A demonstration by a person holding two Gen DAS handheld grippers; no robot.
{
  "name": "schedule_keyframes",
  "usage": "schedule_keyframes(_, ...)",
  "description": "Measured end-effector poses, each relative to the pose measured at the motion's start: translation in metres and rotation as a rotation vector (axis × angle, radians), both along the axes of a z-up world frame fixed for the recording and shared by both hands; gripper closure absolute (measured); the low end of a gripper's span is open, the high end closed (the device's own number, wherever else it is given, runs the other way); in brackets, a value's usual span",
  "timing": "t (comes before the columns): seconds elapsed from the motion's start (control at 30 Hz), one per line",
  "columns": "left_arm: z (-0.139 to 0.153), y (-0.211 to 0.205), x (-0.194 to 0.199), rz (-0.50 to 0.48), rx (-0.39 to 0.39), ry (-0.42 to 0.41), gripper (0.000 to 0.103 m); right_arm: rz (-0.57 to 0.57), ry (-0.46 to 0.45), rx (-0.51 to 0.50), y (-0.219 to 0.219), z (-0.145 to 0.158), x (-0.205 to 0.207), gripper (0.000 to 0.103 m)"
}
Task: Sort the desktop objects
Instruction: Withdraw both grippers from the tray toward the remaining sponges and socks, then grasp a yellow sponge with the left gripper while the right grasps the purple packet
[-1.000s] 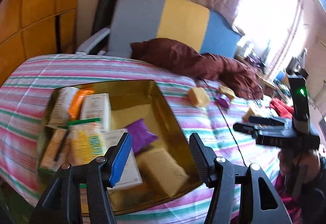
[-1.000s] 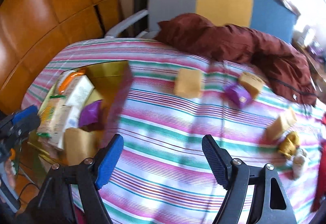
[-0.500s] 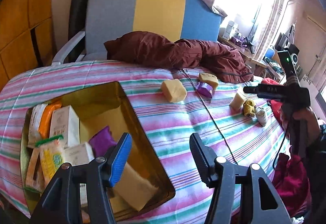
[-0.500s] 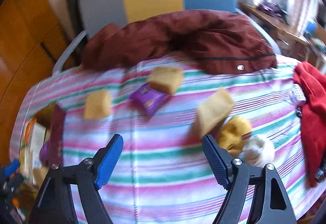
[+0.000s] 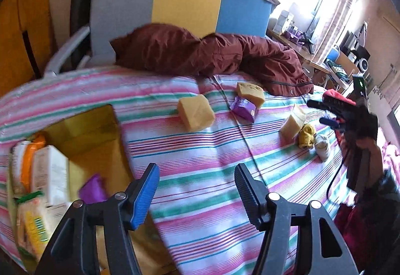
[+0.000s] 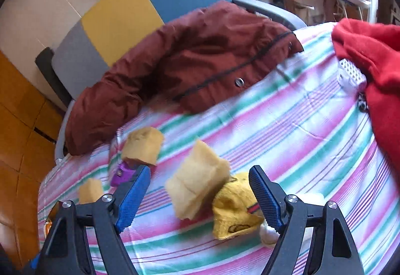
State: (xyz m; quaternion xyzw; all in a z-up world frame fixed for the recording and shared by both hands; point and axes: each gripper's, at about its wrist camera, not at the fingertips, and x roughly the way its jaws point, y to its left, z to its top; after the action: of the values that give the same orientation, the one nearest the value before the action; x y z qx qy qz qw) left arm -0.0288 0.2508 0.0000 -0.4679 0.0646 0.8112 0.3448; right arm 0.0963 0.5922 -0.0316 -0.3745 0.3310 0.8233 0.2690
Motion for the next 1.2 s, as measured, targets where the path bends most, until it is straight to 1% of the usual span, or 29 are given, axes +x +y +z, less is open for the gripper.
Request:
schedule_keyframes(0.07, -0.005, 0.01, -0.01, 0.023, 0.014, -0.045, 0.04, 0.004, 0.018, -0.017, -0.001, 0.001, 0.001, 0.021)
schedule_keyframes(0.13, -0.011, 0.023, -0.019, 0.032, 0.012, -0.071, 0.04, 0.012, 0.02, -0.01, -0.002, 0.004, 0.001, 0.02)
schedule_keyframes(0.2, -0.016, 0.035, -0.027, 0.036, -0.002, -0.077, 0.04, 0.012, 0.014, 0.01, -0.003, 0.006, 0.001, 0.015)
schedule_keyframes(0.27, -0.021, 0.046, -0.034, 0.04, -0.021, -0.081, 0.04, 0.015, 0.016, -0.002, -0.001, 0.005, 0.002, 0.014)
schedule_keyframes(0.33, -0.027, 0.054, -0.043, 0.056, -0.034, -0.096, 0.04, 0.015, 0.021, -0.021, 0.0, 0.004, 0.002, 0.014)
schedule_keyframes(0.47, -0.037, 0.071, -0.056, 0.076, -0.066, -0.099, 0.039, 0.024, 0.012, -0.018, -0.001, 0.005, 0.001, 0.014)
schedule_keyframes(0.6, -0.051, 0.086, -0.072, 0.093, -0.082, -0.138, 0.039, 0.028, 0.02, -0.01, -0.002, 0.009, 0.002, 0.014)
schedule_keyframes(0.63, -0.054, 0.089, -0.075, 0.102, -0.088, -0.141, 0.039, 0.024, 0.022, -0.007, -0.001, 0.009, 0.003, 0.014)
schedule_keyframes(0.67, -0.056, 0.091, -0.079, 0.111, -0.089, -0.145, 0.037, 0.02, 0.023, -0.007, 0.0, 0.01, 0.005, 0.014)
schedule_keyframes(0.7, -0.059, 0.094, -0.083, 0.118, -0.09, -0.149, 0.032, 0.013, 0.026, -0.012, 0.002, 0.01, 0.006, 0.014)
schedule_keyframes(0.73, -0.061, 0.097, -0.086, 0.125, -0.094, -0.149, 0.031, 0.005, 0.028, -0.019, 0.004, 0.01, 0.008, 0.014)
schedule_keyframes(1.0, -0.074, 0.118, -0.108, 0.16, -0.138, -0.129, 0.031, -0.021, 0.044, -0.056, 0.016, 0.011, 0.016, 0.014)
schedule_keyframes(1.13, -0.087, 0.128, -0.114, 0.149, -0.169, -0.158, 0.031, -0.029, 0.055, -0.068, 0.02, 0.011, 0.019, 0.014)
schedule_keyframes(1.2, -0.092, 0.13, -0.115, 0.148, -0.171, -0.16, 0.033, -0.032, 0.056, -0.073, 0.021, 0.011, 0.02, 0.014)
